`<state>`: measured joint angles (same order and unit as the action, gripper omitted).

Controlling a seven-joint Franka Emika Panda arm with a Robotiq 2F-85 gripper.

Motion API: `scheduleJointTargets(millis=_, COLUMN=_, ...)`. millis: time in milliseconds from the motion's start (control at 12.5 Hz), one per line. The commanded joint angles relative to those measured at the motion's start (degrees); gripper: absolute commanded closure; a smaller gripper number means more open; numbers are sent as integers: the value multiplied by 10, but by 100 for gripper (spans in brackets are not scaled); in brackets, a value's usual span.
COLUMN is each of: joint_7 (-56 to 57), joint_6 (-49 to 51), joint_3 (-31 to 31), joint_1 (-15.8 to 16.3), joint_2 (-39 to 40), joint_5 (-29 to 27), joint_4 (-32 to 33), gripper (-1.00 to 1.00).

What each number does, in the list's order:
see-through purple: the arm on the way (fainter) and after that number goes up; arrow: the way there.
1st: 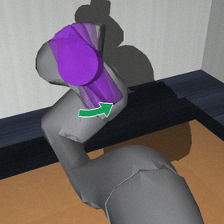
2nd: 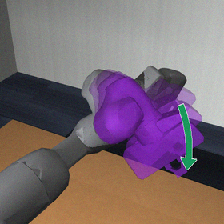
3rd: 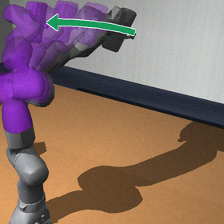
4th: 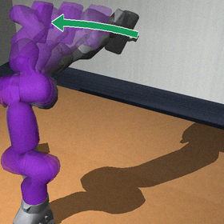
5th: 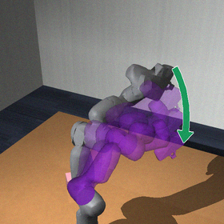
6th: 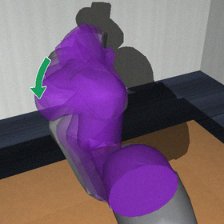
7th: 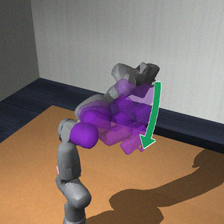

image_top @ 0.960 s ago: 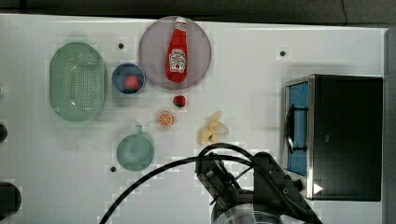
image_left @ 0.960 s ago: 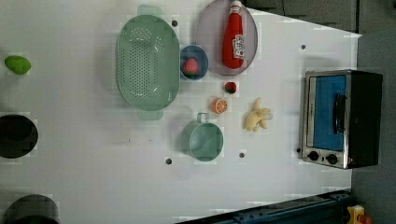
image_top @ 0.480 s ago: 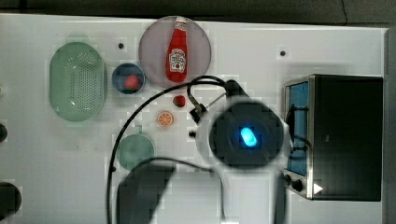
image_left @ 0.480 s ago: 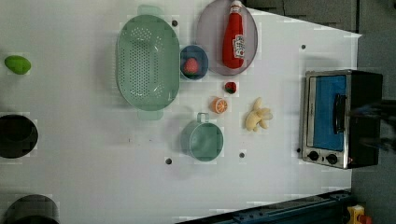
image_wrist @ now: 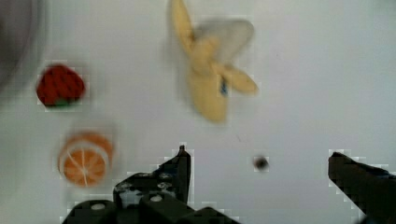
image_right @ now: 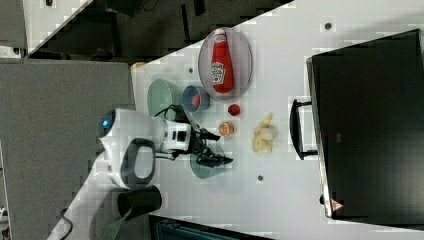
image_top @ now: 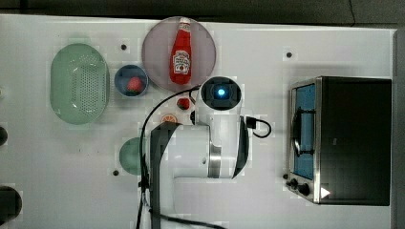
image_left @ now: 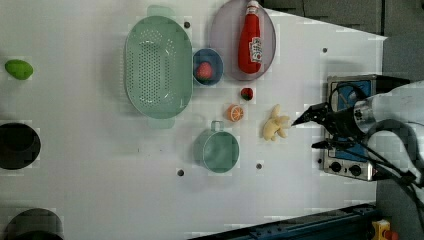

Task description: Pick banana from table and place on oven.

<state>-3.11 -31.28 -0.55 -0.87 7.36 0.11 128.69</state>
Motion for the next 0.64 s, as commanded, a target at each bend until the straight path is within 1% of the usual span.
scheduleJointTargets(millis=80, joint_7=-24, joint_6=-101, joint_3=-8, joint_1=-4, joint_2=-17, joint_5=7, joint_4=21, gripper=-100)
scheduleJointTargets(millis=320, joint_7=-24, joint_6=-193, joint_3=-8, joint_1=-4, joint_2=13, joint_5=6, joint_4=67, gripper=-100)
scheduleJointTargets(millis=640, joint_7=-24, joint_6=-264, joint_3=-8, joint_1=-4, joint_2=51, joint_5=6, joint_4=110, gripper=-100)
